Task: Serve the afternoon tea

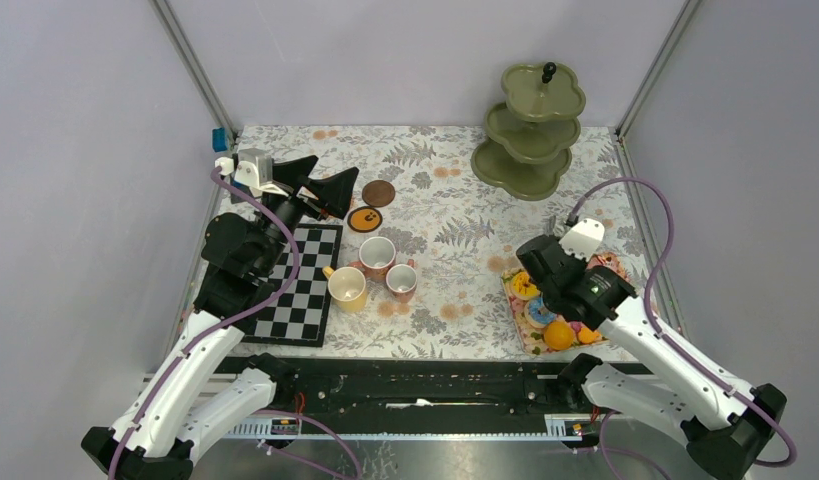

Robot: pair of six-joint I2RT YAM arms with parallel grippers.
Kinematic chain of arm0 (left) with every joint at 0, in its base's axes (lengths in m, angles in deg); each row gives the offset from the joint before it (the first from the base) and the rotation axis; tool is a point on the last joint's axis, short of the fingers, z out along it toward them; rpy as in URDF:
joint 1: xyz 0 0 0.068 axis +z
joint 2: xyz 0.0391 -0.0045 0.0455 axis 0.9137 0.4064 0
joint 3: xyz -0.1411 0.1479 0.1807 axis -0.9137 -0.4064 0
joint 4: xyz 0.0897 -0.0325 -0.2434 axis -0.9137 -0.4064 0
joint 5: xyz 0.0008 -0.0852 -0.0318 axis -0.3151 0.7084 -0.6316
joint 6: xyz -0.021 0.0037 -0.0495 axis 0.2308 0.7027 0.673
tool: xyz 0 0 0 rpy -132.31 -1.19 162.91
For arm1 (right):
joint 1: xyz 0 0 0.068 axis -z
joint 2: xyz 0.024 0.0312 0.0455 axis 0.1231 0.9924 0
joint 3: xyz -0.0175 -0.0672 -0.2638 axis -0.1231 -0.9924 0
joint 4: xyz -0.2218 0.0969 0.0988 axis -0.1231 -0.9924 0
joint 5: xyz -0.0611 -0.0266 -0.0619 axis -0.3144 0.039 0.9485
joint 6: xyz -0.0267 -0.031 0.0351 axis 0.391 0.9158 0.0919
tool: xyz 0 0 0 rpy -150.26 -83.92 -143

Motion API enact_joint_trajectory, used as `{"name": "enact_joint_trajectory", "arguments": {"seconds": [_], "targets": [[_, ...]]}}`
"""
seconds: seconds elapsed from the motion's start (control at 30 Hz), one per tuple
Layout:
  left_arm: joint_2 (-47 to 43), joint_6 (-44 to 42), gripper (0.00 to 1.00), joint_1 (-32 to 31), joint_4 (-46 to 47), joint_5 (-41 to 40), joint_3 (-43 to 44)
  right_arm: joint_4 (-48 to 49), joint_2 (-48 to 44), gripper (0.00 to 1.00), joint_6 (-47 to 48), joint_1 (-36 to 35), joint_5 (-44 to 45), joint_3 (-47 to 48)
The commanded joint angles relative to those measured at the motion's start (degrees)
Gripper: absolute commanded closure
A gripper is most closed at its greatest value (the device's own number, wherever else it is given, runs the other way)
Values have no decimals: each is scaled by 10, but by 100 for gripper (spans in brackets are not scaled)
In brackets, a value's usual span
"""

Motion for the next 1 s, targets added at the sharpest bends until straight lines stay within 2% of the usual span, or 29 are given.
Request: {"name": "enact_joint_trajectory", "arguments": {"seconds": [0.0, 0.1, 0.17, 0.4, 0.6, 0.97], "targets": [[-2, 5, 1, -3, 28, 4, 10, 294, -42, 65, 177, 11, 64, -60], [-1, 1, 1, -6, 31, -5, 6, 444, -37, 64, 256, 46, 46, -110], [0, -1, 1, -7, 29, -8, 7, 492, -14, 64, 279, 78, 23, -121], [-2, 1, 1, -7, 29, -4, 7, 605, 57, 64, 328, 164, -52, -147], [-5, 2, 1, -7, 29, -3, 8, 702, 115, 63, 363, 250, -184, -180], [-11, 5, 1, -8, 30, -3, 8, 797, 241, 64, 401, 325, -250, -153]]}}
